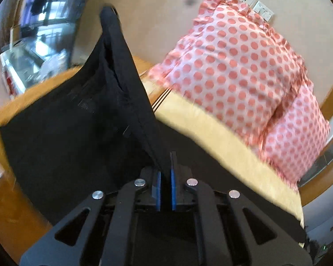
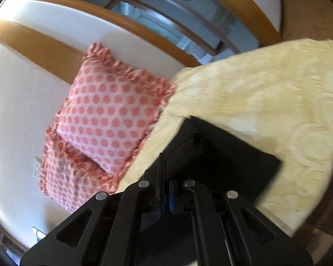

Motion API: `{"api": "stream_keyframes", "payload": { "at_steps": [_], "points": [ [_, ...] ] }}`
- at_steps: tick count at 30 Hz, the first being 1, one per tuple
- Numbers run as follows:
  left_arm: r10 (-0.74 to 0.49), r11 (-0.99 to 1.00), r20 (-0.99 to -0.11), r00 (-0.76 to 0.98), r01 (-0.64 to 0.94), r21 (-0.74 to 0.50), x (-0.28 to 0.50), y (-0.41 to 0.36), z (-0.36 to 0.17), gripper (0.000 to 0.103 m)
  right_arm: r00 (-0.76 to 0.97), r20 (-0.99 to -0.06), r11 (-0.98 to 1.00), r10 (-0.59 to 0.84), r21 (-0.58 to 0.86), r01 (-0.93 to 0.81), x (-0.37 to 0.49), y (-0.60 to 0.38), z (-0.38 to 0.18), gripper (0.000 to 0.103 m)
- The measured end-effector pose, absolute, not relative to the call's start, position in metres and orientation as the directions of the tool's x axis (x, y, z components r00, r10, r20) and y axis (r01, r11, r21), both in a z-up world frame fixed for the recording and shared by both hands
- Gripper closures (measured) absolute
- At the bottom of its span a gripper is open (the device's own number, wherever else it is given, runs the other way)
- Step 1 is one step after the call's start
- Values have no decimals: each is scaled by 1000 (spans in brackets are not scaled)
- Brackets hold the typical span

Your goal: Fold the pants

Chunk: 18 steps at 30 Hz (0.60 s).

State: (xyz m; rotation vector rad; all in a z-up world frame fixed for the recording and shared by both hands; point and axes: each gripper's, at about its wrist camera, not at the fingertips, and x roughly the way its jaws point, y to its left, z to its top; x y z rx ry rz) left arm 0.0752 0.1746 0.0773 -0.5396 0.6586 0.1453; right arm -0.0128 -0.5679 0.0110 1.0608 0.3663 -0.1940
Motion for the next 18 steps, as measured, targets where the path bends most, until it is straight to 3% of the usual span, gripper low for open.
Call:
{"api": "stream_keyframes", "payload": {
  "at_steps": [4, 9, 10, 13, 18],
  "points": [
    [-48, 831, -666, 745, -339, -440, 28, 174, 33, 97, 903, -429, 469, 22, 802, 370, -15, -567, 0, 100],
    [-86, 781, -646, 759, -351, -516, 11, 184, 19, 89, 873, -486, 506, 34, 762, 404, -13, -558, 0, 99],
    [-92, 779, -644, 759, -348, -522, 11, 184, 18, 85, 861, -508, 512, 39, 750, 419, -12, -555, 0, 99],
    [-77, 777, -639, 765, -356, -520, 9, 186, 21, 56, 851, -520, 494, 74, 760, 422, -11, -554, -2, 85],
    [-75, 762, -621, 780, -357, -540, 3, 194, 27, 53, 845, -527, 499, 86, 757, 422, -11, -549, 4, 73]
  ]
}}
